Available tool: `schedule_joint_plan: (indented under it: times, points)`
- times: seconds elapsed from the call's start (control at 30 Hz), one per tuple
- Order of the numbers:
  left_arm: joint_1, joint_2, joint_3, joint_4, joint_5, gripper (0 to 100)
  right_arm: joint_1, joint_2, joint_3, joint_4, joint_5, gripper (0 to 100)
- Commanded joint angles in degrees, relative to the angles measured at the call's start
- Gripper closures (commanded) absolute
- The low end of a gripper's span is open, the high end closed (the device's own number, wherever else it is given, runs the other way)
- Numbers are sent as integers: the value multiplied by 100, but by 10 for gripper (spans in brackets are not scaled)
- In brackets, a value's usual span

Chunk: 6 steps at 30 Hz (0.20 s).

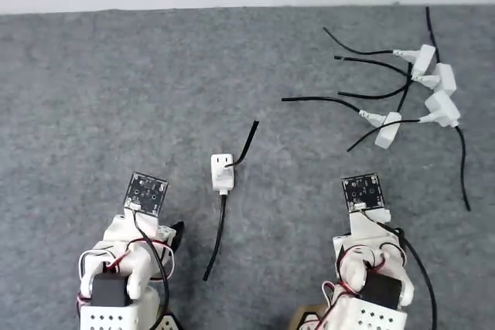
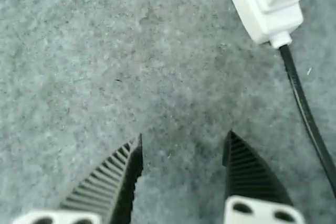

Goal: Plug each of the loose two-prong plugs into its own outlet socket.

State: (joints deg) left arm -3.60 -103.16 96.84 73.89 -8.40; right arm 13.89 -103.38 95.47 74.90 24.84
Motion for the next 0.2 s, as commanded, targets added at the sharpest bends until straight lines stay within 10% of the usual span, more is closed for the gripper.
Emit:
schedule_joint_plan:
  times: [0.0, 0.17]
  points:
    - [-35, -97, -40, -141, -62, 767, 48, -57, 97, 48, -18, 690]
    - [-35, -97, -40, -141, -62, 767, 48, -57, 97, 48, -18, 690]
